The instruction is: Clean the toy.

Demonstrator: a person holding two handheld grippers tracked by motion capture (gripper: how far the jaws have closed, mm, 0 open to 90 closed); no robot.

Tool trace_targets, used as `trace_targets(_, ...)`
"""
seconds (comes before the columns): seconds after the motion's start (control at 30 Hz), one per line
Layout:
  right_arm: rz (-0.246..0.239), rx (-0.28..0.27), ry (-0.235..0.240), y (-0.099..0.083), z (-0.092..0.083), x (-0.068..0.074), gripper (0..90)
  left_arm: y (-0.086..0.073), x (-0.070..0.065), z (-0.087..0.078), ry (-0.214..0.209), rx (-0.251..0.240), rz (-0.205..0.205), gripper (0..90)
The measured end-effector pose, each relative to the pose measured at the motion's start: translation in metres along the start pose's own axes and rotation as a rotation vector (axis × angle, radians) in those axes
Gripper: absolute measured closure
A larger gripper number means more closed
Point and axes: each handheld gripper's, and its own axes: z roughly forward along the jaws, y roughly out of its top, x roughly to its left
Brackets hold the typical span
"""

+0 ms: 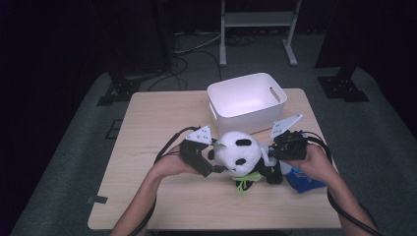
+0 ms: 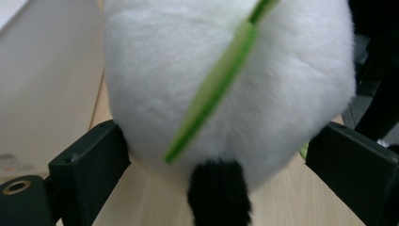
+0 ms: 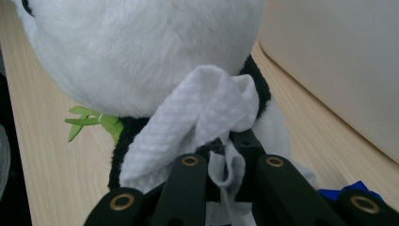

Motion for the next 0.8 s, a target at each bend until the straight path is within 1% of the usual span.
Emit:
trace_targets(0.03,0.003,0.000,-0.008,-0.001,0.000,0.000,85.0,0.000,0.001,0.000,-0.007,-0.022,-0.002,6.7)
trace_targets(0.1,0.014,-0.012,0.002,-0.003,0.000,-0.002,85.1,0.000,0.002,-0.002,-0.034,-0.065,-0.020,15.0)
trace_targets(0.13,0.021,-0.024,0.014,-0.004,0.000,-0.003,85.2,0.001,0.003,-0.005,-0.030,-0.080,-0.014,23.2)
trace_targets(0.17,0.031,-0.036,0.025,-0.004,0.000,-0.003,85.4,0.003,0.003,-0.008,-0.036,-0.096,-0.021,25.9)
trace_targets(0.23,0.032,-0.041,0.056,-0.003,0.002,-0.002,85.5,0.009,-0.001,-0.017,-0.045,-0.114,-0.004,29.3)
trace_targets(0.27,0.023,-0.033,0.077,-0.003,0.005,0.000,85.5,0.013,-0.003,-0.021,-0.047,-0.113,0.009,30.0)
trace_targets(0.33,0.010,-0.021,0.117,0.000,0.014,0.005,85.5,0.020,-0.008,-0.029,-0.034,-0.078,0.044,30.0)
trace_targets(0.37,-0.001,-0.020,0.129,0.001,0.019,0.008,85.5,0.022,-0.011,-0.033,-0.030,-0.065,0.054,30.0)
trace_targets(0.47,-0.005,-0.026,0.169,0.004,0.030,0.013,85.5,0.020,-0.012,-0.040,-0.031,-0.039,0.050,30.0)
trace_targets(0.53,0.006,-0.037,0.183,0.005,0.031,0.014,85.5,0.015,-0.011,-0.042,-0.035,-0.056,0.031,30.0)
trace_targets(0.6,0.021,-0.039,0.188,0.004,0.029,0.011,85.4,0.012,-0.010,-0.043,-0.037,-0.069,0.021,29.2)
trace_targets(0.67,0.026,-0.036,0.177,0.004,0.025,0.009,85.4,0.011,-0.010,-0.043,-0.037,-0.076,0.010,27.7)
trace_targets(0.73,0.022,-0.038,0.158,0.004,0.018,0.007,85.3,0.011,-0.009,-0.043,-0.033,-0.077,0.012,26.9)
trace_targets(0.8,0.027,-0.054,0.147,0.004,0.010,0.005,85.3,0.010,-0.009,-0.043,-0.033,-0.077,0.008,26.3)
